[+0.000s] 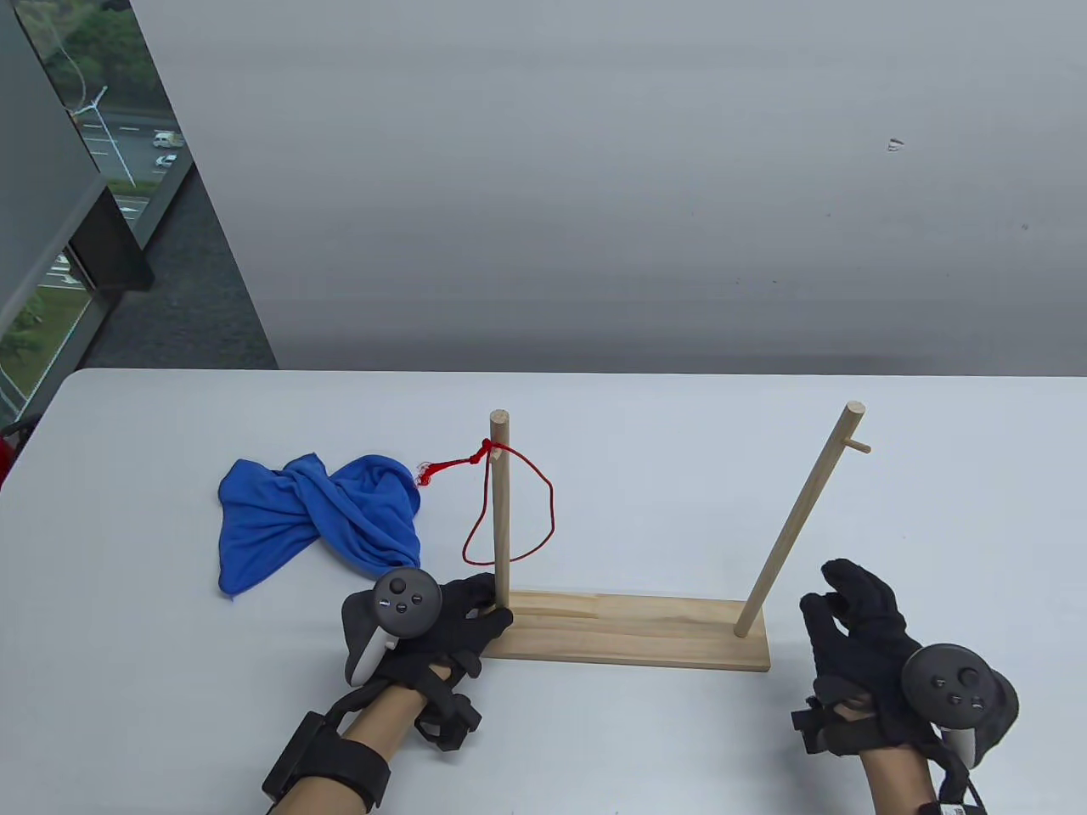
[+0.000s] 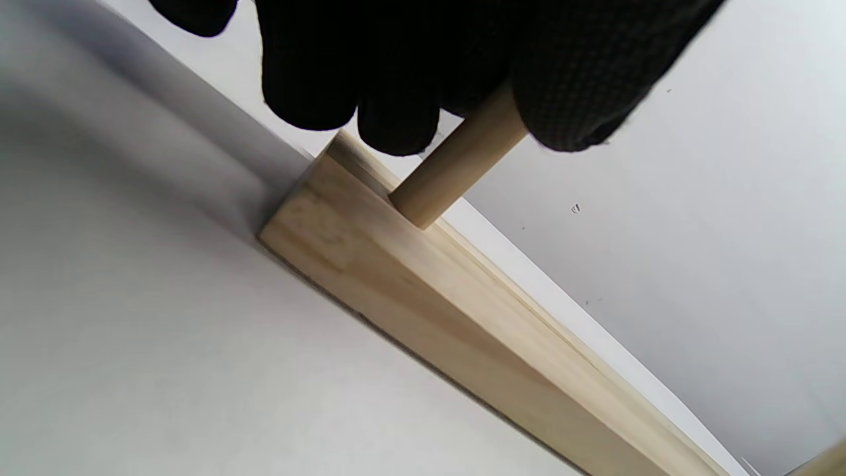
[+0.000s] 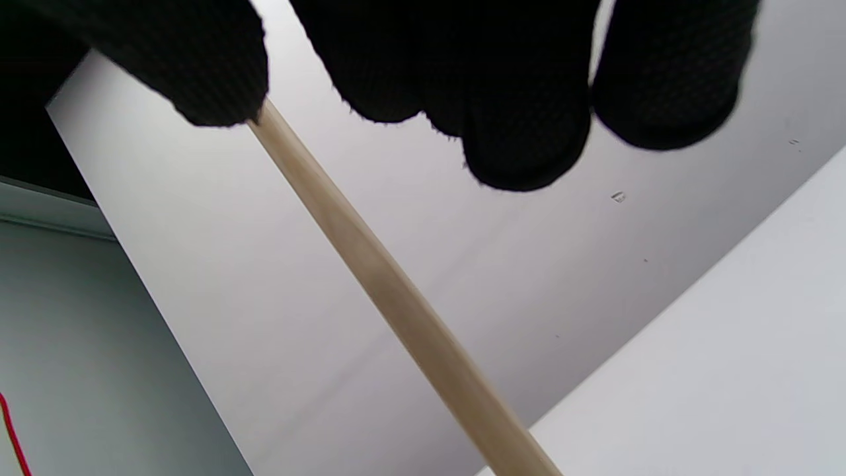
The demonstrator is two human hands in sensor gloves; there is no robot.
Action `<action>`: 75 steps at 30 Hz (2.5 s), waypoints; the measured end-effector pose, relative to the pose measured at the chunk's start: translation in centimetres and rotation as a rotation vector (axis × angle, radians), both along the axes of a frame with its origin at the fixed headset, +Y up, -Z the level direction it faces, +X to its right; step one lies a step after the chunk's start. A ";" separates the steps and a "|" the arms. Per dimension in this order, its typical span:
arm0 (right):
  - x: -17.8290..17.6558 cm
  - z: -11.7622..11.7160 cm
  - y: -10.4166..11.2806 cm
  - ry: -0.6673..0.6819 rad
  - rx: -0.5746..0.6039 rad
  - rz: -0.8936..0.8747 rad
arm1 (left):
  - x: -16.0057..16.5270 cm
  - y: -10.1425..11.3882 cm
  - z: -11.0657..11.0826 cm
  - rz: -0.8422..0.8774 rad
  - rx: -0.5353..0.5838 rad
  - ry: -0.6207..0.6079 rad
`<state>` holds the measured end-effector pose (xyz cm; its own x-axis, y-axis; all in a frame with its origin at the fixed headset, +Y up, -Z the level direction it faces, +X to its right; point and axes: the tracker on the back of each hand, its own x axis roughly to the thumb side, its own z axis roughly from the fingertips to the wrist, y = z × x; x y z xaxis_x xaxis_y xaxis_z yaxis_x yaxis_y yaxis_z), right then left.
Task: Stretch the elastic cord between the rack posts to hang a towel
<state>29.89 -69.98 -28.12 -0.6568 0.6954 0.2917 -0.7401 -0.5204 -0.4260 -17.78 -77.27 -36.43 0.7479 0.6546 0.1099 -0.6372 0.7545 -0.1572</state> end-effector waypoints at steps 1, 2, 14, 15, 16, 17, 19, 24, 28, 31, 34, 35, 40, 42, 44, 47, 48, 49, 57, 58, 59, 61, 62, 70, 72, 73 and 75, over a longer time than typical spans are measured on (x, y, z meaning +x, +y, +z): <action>-0.1 0.1 0.4 0.009 0.026 -0.002 | 0.1 0.0 -0.1 -0.007 -0.005 -0.007; -0.3 0.2 0.7 0.022 0.049 -0.008 | 0.2 -0.1 -0.1 -0.011 -0.008 -0.008; -2.8 0.9 3.8 0.130 0.203 -0.027 | 0.9 0.1 -0.4 -0.033 0.016 -0.040; -3.0 0.9 4.1 0.138 0.210 -0.021 | 1.0 0.1 -0.4 -0.044 0.023 -0.038; -3.2 0.9 4.3 0.143 0.216 -0.017 | 1.0 0.1 -0.4 -0.050 0.026 -0.035; -3.5 0.9 4.6 0.147 0.227 -0.004 | 1.1 0.1 -0.4 -0.052 0.025 -0.034; -3.9 0.9 5.0 0.155 0.245 0.013 | 1.1 0.2 -0.3 -0.054 0.022 -0.033; -5.6 0.8 6.6 0.181 0.274 0.055 | 1.3 0.3 -0.3 -0.083 0.042 -0.016; -7.9 -0.1 7.9 0.235 0.281 0.075 | 1.4 0.3 -0.3 -0.097 0.059 -0.017; -9.8 -1.2 8.4 0.280 0.252 0.097 | 1.4 0.3 -0.2 -0.098 0.061 -0.021; -12.2 -2.6 8.6 0.337 0.202 0.117 | 1.5 0.3 -0.2 -0.108 0.066 -0.020; -13.1 -3.1 8.7 0.359 0.187 0.126 | 1.5 0.3 -0.2 -0.112 0.069 -0.019; -16.5 -5.4 9.0 0.434 0.137 0.156 | 1.5 0.3 -0.2 -0.116 0.069 -0.017; -17.6 -6.2 8.9 0.471 0.092 0.144 | 1.6 0.3 -0.2 -0.116 0.069 -0.017; -18.5 -7.0 8.6 0.485 0.061 0.135 | 1.6 0.3 -0.2 -0.118 0.070 -0.015; -19.8 -8.1 8.2 0.502 -0.016 0.181 | 1.6 0.3 -0.2 -0.119 0.069 -0.016; -20.3 -8.6 8.0 0.509 -0.049 0.198 | 1.6 0.3 -0.2 -0.121 0.070 -0.016; -20.6 -8.8 7.8 0.515 -0.065 0.203 | 1.6 0.3 -0.2 -0.122 0.070 -0.016; -22.5 -10.9 6.3 0.555 -0.165 0.228 | 1.7 0.3 -0.2 -0.121 0.067 -0.017; -22.6 -11.1 6.0 0.557 -0.175 0.227 | 1.7 0.3 -0.1 -0.122 0.067 -0.017; -22.8 -11.3 5.7 0.560 -0.181 0.226 | 1.7 0.3 -0.1 -0.123 0.067 -0.016; -23.1 -11.7 5.3 0.570 -0.194 0.218 | 1.7 0.3 -0.1 -0.124 0.067 -0.016; -23.1 -11.9 5.0 0.569 -0.205 0.204 | 1.7 0.3 -0.1 -0.124 0.067 -0.015; -22.4 -12.0 5.0 0.500 -0.204 0.195 | 1.7 0.3 -0.1 -0.130 0.069 -0.010; -22.0 -11.8 5.5 0.473 -0.198 0.201 | 1.7 0.3 -0.1 -0.131 0.068 -0.010; -21.9 -11.8 5.7 0.465 -0.196 0.205 | 1.7 0.3 -0.1 -0.131 0.068 -0.010; -21.4 -11.5 6.2 0.436 -0.183 0.230 | 1.7 0.3 -0.1 -0.133 0.068 -0.010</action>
